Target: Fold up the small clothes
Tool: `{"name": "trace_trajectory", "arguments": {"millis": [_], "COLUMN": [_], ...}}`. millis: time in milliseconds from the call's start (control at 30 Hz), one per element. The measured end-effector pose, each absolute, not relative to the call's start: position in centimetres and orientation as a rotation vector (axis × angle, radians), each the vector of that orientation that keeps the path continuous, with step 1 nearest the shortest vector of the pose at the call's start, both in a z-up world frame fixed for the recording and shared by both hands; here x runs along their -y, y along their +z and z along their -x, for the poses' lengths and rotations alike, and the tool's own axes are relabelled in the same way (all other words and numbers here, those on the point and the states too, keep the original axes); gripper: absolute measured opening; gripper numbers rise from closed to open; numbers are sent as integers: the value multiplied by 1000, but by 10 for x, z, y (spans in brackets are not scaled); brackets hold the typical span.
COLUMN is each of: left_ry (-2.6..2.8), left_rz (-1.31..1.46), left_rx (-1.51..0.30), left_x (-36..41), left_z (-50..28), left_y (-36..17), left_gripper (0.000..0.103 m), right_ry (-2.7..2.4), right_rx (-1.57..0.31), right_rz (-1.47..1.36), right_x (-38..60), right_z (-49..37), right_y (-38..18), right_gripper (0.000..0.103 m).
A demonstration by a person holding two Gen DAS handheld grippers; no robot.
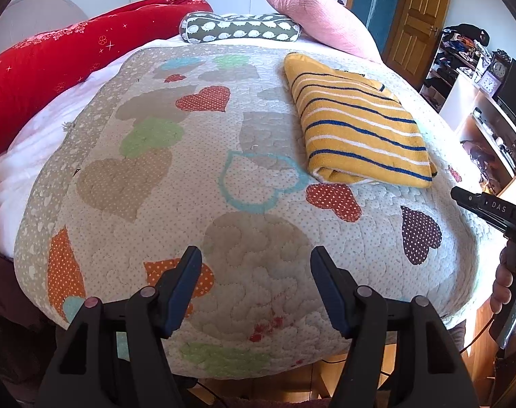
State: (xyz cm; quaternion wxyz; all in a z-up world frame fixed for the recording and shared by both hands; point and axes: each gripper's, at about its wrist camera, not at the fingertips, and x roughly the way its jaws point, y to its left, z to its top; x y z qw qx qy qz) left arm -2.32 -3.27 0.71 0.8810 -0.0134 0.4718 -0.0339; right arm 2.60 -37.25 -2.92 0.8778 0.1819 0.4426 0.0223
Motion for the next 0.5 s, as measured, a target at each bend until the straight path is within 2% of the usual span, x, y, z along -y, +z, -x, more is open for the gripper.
{"name": "trace_trajectory", "arguments": {"millis": [433,500], "left_ry": [-71,-75], "left_rz": [46,52], "left_rx": [-915,-900], "left_x": [14,7], "left_z": [57,58], "left_y": [30,34], "left_gripper": [68,69], "right_ry": [104,119], "right_rx": [-896,-886], "right_rz": [-335,-342], "right_x": [328,326], "right_z": [-1,0], "right_y": [-6,0], "right_gripper": [26,29]}}
